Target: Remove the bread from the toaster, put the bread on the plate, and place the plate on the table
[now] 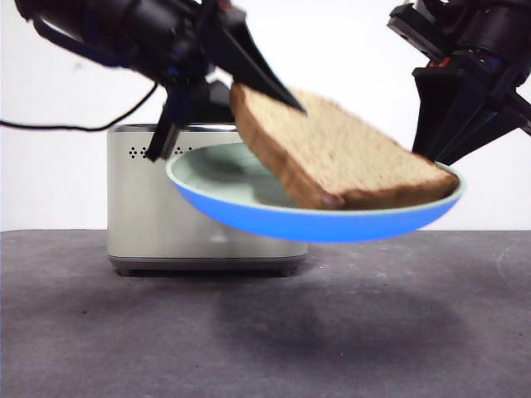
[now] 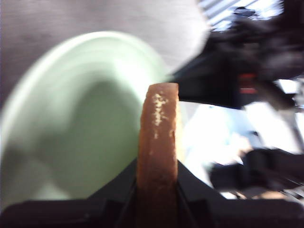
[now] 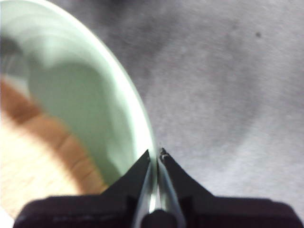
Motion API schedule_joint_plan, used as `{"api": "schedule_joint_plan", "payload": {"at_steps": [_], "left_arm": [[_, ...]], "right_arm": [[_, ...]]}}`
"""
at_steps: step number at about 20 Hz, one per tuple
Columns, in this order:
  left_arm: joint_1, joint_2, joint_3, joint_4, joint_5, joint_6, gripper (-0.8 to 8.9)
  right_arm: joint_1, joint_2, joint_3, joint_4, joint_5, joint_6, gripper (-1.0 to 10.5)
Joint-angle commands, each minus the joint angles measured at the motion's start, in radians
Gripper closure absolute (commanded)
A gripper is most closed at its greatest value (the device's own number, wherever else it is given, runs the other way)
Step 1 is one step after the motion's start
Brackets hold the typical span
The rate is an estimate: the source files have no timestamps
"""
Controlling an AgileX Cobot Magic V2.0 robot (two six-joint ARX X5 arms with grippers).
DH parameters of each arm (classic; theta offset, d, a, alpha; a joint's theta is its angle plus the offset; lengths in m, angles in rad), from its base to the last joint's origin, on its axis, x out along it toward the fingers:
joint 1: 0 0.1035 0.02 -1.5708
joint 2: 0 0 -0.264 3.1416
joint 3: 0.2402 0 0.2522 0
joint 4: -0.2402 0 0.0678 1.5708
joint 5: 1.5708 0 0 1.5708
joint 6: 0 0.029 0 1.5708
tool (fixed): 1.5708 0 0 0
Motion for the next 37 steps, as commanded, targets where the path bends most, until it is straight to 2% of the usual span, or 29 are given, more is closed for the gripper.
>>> {"api": "schedule_joint_plan", "payload": {"at_steps": [1, 3, 4, 7, 8, 12, 15, 19, 27, 31, 37], "left_arm": [[-0.027, 0.021, -0.004, -0.002, -0.083, 0.005, 8.22], [-0.034, 0.021, -0.003, 0.009, -0.125, 0.014, 8.08], [-0.034, 0.021, -0.002, 0.012, -0.124, 0.016, 7.66], [-0.035, 0.021, 0.018, 0.007, -0.115, 0.016, 4.27], [-0.038, 0.021, 0.028, 0.003, -0.115, 0.016, 4.01], [-0.039, 0.021, 0.089, -0.054, -0.117, 0.037, 4.01], [-0.039, 0.021, 0.169, -0.195, -0.146, 0.117, 4.01], [-0.056, 0.021, 0.295, -0.404, -0.315, 0.259, 4.01], [-0.122, 0.007, 0.542, -0.622, -0.593, 0.460, 4.02], [-0.132, -0.088, 0.584, -0.644, -0.652, 0.480, 4.03], [-0.138, -0.304, 0.584, -0.624, -0.676, 0.479, 4.04]], "right_arm": [[0.003, -0.001, 0.005, 0.023, -0.027, 0.018, 9.6], [0.003, -0.001, 0.005, 0.013, -0.026, 0.018, 9.6], [0.003, -0.001, 0.005, 0.009, -0.026, 0.017, 9.6], [0.003, -0.001, 0.005, 0.002, -0.026, 0.016, 9.6], [0.003, -0.001, 0.005, 0.002, -0.026, 0.016, 9.6], [0.003, -0.001, 0.005, 0.001, -0.026, 0.016, 9.6], [0.003, -0.001, 0.005, 0.001, -0.025, 0.016, 9.6], [0.001, -0.001, 0.005, 0.001, -0.025, 0.016, 9.6], [-0.009, -0.001, 0.005, 0.003, -0.017, 0.013, 9.6], [-0.054, 0.002, 0.005, 0.005, 0.035, 0.004, 9.6], [-0.132, 0.083, 0.005, 0.002, 0.034, -0.032, 9.6]]}}
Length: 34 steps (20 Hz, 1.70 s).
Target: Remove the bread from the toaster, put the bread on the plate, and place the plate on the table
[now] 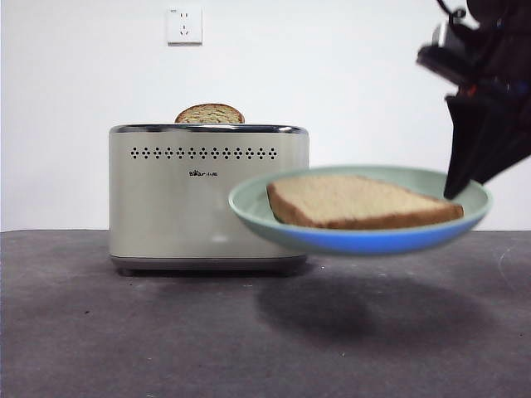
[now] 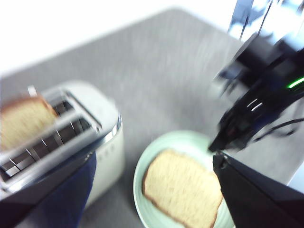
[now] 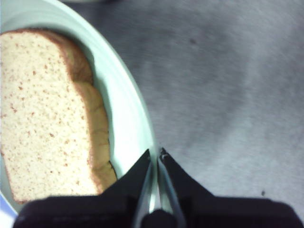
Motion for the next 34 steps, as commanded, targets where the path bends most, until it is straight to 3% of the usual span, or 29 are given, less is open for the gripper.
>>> {"api": "schedule_joint_plan", "payload": {"at_steps": [1, 8, 13, 16, 23, 29, 31, 34], "left_arm": [[-0.006, -0.068, 0.001, 0.022, 0.000, 0.010, 4.04], [-0.006, -0.197, 0.001, -0.001, -0.036, 0.013, 4.04], [-0.006, -0.218, 0.001, -0.040, -0.046, 0.026, 4.04], [-0.006, -0.218, 0.001, -0.049, -0.071, 0.040, 4.04], [-0.006, -0.218, 0.001, -0.053, -0.079, 0.063, 4.04], [-0.005, -0.203, -0.087, -0.098, -0.289, 0.064, 4.04], [-0.002, -0.211, -0.190, -0.025, -0.338, 0.064, 4.04], [-0.001, -0.258, -0.410, 0.203, -0.458, 0.064, 4.04]], "right_arm": [[-0.006, 0.064, 0.005, 0.011, -0.010, -0.021, 9.6], [-0.010, 0.259, 0.005, 0.076, -0.010, -0.038, 9.6], [-0.010, 0.299, 0.005, 0.089, -0.010, -0.053, 9.3], [-0.011, 0.299, 0.005, 0.095, 0.017, -0.051, 7.0], [-0.021, 0.271, 0.059, 0.055, 0.041, -0.040, 6.9], [-0.019, 0.062, 0.212, -0.045, 0.034, -0.034, 6.9], [-0.008, -0.024, 0.243, -0.061, 0.023, -0.034, 6.9], [-0.004, -0.151, 0.250, -0.063, -0.048, -0.030, 6.9]]}}
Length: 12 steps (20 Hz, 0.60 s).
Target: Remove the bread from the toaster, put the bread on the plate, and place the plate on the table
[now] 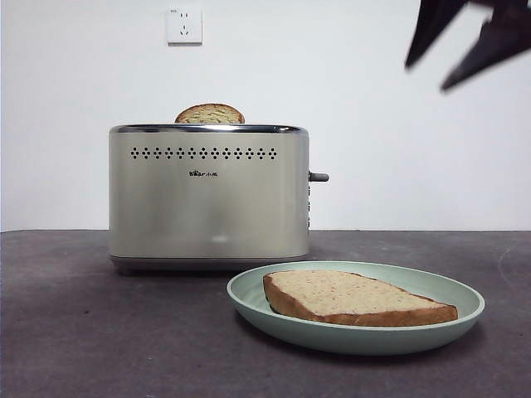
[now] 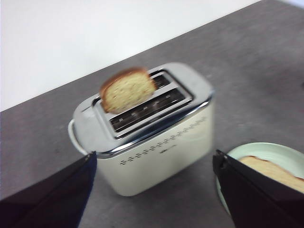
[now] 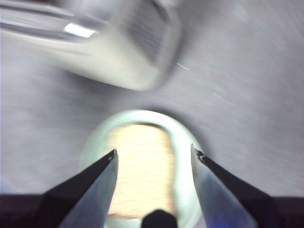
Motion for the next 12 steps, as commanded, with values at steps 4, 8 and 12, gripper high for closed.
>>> {"api": "schedule_joint_plan", "payload": {"at_steps": [4, 8, 12], "left_arm": [[0.014, -0.121, -0.369, 0.394, -0.088, -0.048, 4.10], [0.040, -0.171, -0.465, 0.508, -0.074, -0.102, 7.33], [0.041, -0.171, -0.465, 0.534, 0.002, -0.101, 8.22]], "right_arm": [[0.014, -0.162, 0.000, -0.016, -0.011, 0.010, 6.9], [0.014, -0.227, 0.000, -0.043, -0.042, -0.003, 7.4], [0.016, -0.234, 0.000, -0.076, -0.065, -0.035, 9.6]]}}
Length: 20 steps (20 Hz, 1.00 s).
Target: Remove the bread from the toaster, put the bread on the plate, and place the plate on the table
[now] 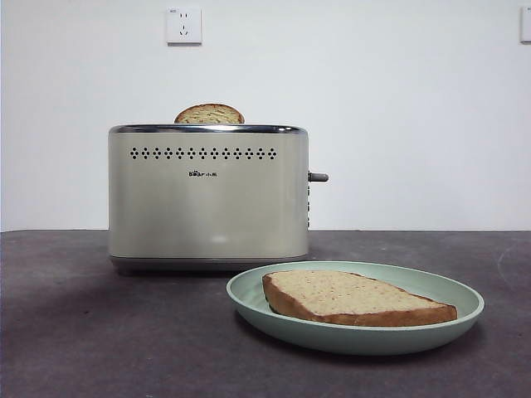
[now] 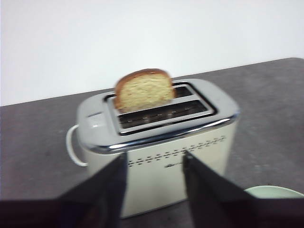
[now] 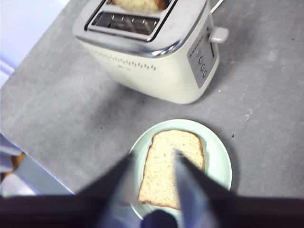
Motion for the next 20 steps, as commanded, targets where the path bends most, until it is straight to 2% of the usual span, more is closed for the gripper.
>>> {"api": "schedule_joint_plan", "payload": {"at_steps": [1, 4, 7, 17, 19, 20], "left_arm": [[0.003, -0.002, -0.003, 0.015, 0.016, -0.010, 8.22], [0.003, -0.002, -0.003, 0.006, 0.014, -0.010, 8.22], [0.003, -0.001, -0.002, -0.037, 0.012, -0.006, 8.17], [0.002, -0.003, -0.002, -0.072, 0.016, -0.006, 8.17], [0.028, -0.047, -0.002, -0.106, -0.012, 0.037, 8.17], [0.059, -0.077, -0.005, -0.138, 0.019, 0.008, 8.17]], "right_arm": [[0.003, 0.001, -0.001, 0.000, -0.004, -0.018, 9.6], [0.003, 0.002, -0.001, 0.000, 0.002, -0.005, 9.6], [0.002, 0.002, -0.001, 0.006, 0.005, 0.063, 9.5], [0.002, 0.002, -0.001, 0.009, 0.006, 0.057, 9.5], [0.002, 0.002, -0.001, 0.009, 0.006, 0.057, 9.5], [0.002, 0.002, -0.001, 0.009, 0.006, 0.057, 9.5]]}}
